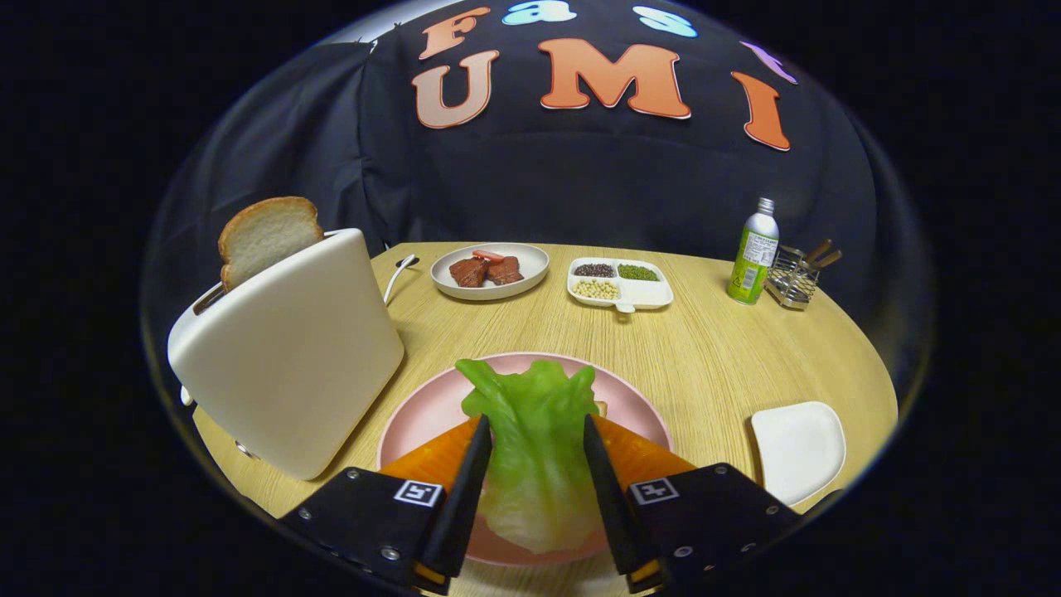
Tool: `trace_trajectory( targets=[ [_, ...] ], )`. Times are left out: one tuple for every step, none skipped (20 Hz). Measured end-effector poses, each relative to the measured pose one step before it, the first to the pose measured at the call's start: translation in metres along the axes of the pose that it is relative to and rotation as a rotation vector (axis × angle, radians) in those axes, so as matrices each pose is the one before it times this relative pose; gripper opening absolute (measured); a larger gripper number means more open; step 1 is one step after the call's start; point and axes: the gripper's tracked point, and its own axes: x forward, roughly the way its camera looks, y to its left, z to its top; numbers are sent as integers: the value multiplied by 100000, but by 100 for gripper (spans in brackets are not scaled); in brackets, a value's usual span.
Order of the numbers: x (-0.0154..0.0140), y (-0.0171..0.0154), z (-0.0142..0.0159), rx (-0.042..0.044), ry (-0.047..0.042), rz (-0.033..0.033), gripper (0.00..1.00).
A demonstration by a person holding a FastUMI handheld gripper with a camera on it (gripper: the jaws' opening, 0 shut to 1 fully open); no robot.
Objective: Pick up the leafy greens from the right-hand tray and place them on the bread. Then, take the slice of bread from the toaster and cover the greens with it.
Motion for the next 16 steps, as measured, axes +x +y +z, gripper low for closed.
trace_trajectory(
  targets=[
    [-111, -137, 355, -164, -1214, -998, 73],
    [-191, -94, 469, -232, -1243, -812, 82],
    [-307, -60, 459, -239, -1250, -669, 85],
    [-243, 79, 607, -125, -1275, -384, 88],
    [-196, 94, 618, -64, -1434, -219, 89],
    [-180, 148, 766, -48, -1418, -89, 94],
    [-312, 112, 877, -104, -1462, -202, 95],
    [-214, 185, 1008, -326, -1495, -486, 97],
    [-226, 109, 915, -618, -1899, -995, 97],
    [-189, -10, 970, -916, -1742, -1378, 98],
    [-265, 84, 962, -470, -1784, -991, 98],
    [-198, 353, 946, 350, -1709, -189, 97],
    [-272, 429, 914, 900, -1443, 171, 97],
    [-186, 436, 794, 1137, -1259, 271, 97],
    [-142, 426, 762, 1289, -1122, 21, 97],
    [-100, 513, 953, 1116, -1082, 360, 97]
  ],
)
